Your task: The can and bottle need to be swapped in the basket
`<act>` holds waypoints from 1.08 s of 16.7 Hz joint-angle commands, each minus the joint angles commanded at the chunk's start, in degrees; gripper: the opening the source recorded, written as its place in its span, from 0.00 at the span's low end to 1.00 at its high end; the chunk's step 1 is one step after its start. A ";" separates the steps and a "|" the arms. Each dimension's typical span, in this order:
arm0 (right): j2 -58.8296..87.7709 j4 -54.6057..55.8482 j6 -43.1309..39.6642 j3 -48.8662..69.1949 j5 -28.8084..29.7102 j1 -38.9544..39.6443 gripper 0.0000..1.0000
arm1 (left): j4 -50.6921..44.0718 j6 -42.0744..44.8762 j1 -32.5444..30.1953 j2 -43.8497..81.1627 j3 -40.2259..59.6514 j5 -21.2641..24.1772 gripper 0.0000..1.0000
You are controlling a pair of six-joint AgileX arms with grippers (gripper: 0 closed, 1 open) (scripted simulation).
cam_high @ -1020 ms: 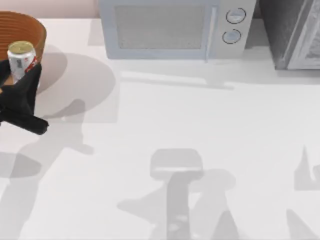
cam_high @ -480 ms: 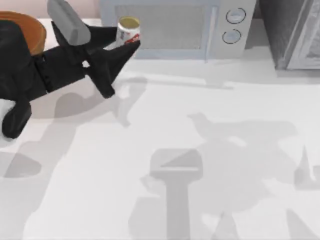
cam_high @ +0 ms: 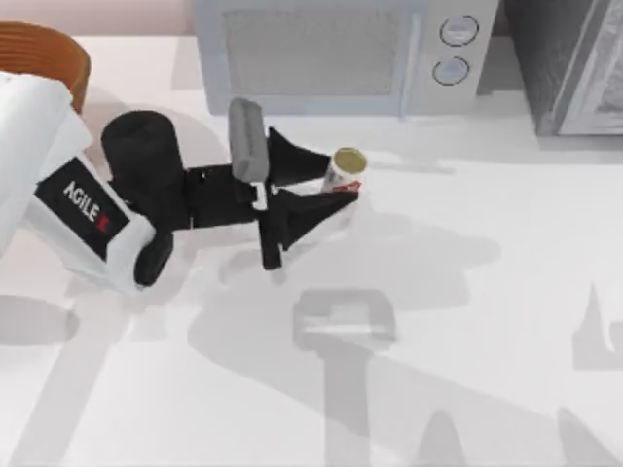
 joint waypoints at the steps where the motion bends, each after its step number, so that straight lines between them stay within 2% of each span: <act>1: 0.00 0.00 0.00 0.00 0.00 0.00 1.00 | 1.54 -0.02 -0.46 3.08 1.33 1.62 0.00; 5: 0.00 0.00 0.00 0.00 0.00 0.00 1.00 | 5.12 -0.10 -1.55 10.48 4.49 5.48 0.00; 11: 0.00 0.00 0.00 0.00 0.00 0.00 1.00 | 5.34 -0.11 -1.62 10.97 4.69 5.73 0.00; 18: 0.00 0.00 0.00 0.00 0.00 0.00 1.00 | 5.34 -0.11 -1.62 10.97 4.69 5.73 0.53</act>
